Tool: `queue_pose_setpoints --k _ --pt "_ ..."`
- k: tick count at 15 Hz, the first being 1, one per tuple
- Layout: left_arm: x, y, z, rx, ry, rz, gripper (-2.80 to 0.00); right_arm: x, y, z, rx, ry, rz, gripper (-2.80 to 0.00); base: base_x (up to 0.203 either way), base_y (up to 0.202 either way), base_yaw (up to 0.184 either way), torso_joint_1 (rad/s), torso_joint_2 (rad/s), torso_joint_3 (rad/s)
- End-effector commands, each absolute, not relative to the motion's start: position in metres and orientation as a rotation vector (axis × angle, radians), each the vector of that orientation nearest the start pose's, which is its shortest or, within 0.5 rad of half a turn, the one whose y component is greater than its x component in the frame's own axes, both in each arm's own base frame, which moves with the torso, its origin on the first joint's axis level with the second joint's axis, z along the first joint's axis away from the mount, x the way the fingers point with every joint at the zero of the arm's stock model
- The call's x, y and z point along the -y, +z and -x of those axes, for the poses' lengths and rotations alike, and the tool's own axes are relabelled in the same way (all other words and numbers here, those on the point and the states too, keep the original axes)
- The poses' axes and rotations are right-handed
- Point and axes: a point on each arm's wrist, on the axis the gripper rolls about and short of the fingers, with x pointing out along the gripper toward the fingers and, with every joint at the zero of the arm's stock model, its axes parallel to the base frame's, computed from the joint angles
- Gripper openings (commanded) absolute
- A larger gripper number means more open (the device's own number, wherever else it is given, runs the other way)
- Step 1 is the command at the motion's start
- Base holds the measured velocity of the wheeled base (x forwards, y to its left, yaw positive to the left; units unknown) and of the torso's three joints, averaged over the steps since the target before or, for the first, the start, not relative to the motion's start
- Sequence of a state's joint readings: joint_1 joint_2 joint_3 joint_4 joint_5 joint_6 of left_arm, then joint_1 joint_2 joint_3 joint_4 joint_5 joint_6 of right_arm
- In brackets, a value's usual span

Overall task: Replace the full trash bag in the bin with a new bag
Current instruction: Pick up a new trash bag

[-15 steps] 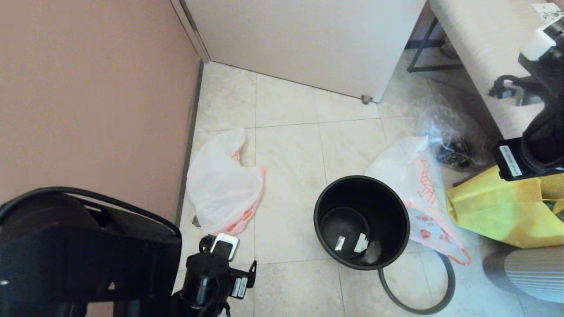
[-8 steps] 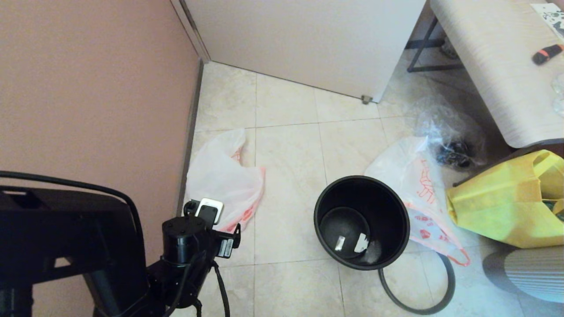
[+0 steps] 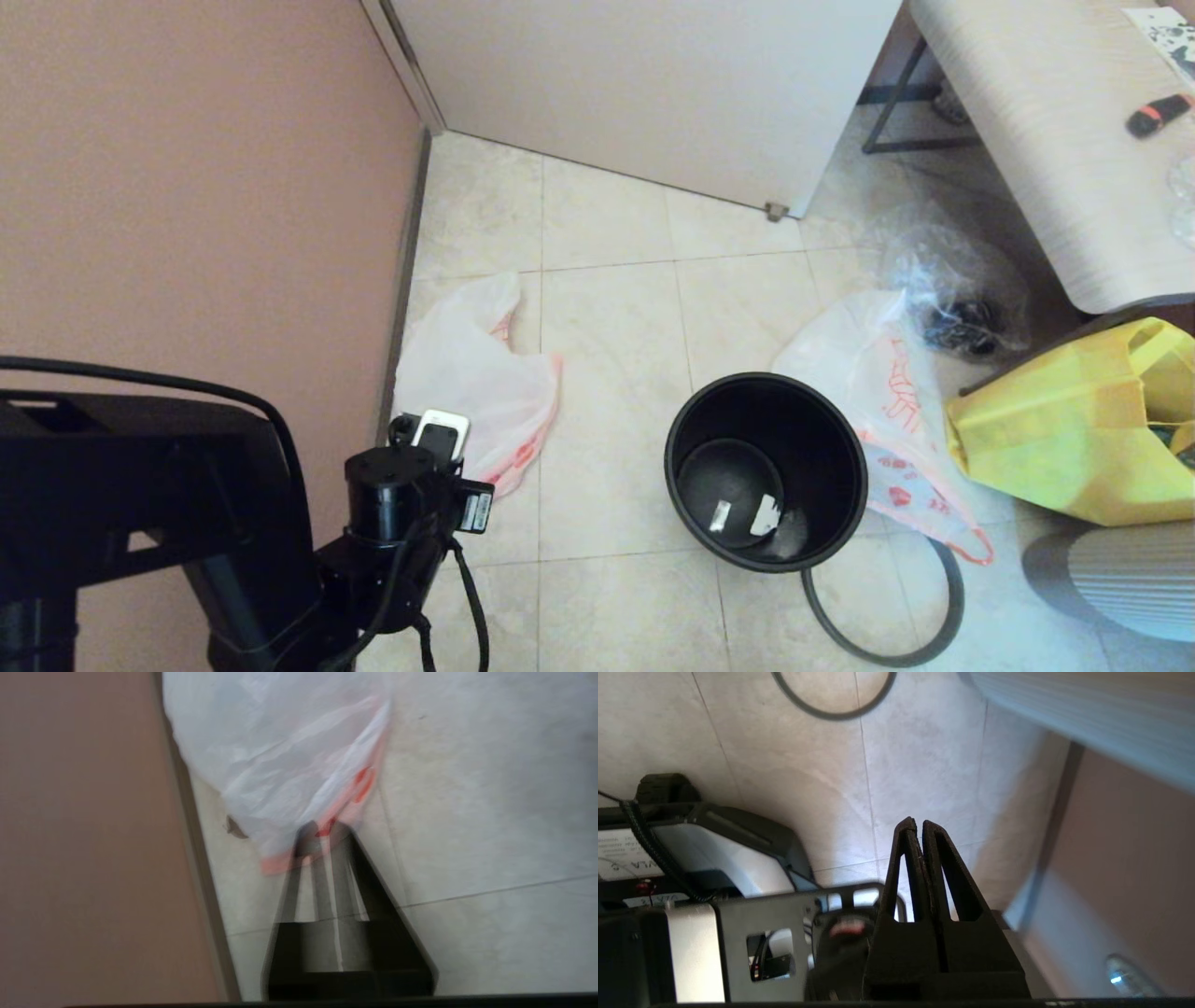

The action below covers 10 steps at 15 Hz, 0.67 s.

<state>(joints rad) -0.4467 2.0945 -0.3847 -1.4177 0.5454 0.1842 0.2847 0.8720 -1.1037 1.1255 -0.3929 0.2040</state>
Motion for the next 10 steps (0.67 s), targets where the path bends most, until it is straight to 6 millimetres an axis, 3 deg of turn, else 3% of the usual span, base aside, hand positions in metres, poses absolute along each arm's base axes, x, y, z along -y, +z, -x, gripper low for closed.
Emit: queue_pose_setpoints --k 1,4,6,10 --pt "0.113 0.04 -0.278 -0.282 0.087 -0.322 -2.8 0.011 0.252 0.011 -0.754 -0.196 0.058 -2.8 0.0 0.0 0.0 0.0 0.0 0.0" --pt "0.105 0.025 -0.286 -0.322 0.104 -0.321 -2.8 0.014 0.237 0.048 -0.666 -0.201 0.011 -2.8 0.0 0.0 0.0 0.0 0.0 0.0" --pt "0.105 0.014 -0.29 -0.333 0.103 -0.314 -2.8 0.006 0.231 0.069 -0.594 -0.247 -0.035 -2.8 0.0 0.0 0.0 0.0 0.0 0.0" --pt "0.105 -0.001 -0.297 -0.34 0.109 -0.313 -2.8 -0.012 0.209 0.109 -0.455 -0.14 -0.112 -2.8 0.0 0.0 0.0 0.0 0.0 0.0"
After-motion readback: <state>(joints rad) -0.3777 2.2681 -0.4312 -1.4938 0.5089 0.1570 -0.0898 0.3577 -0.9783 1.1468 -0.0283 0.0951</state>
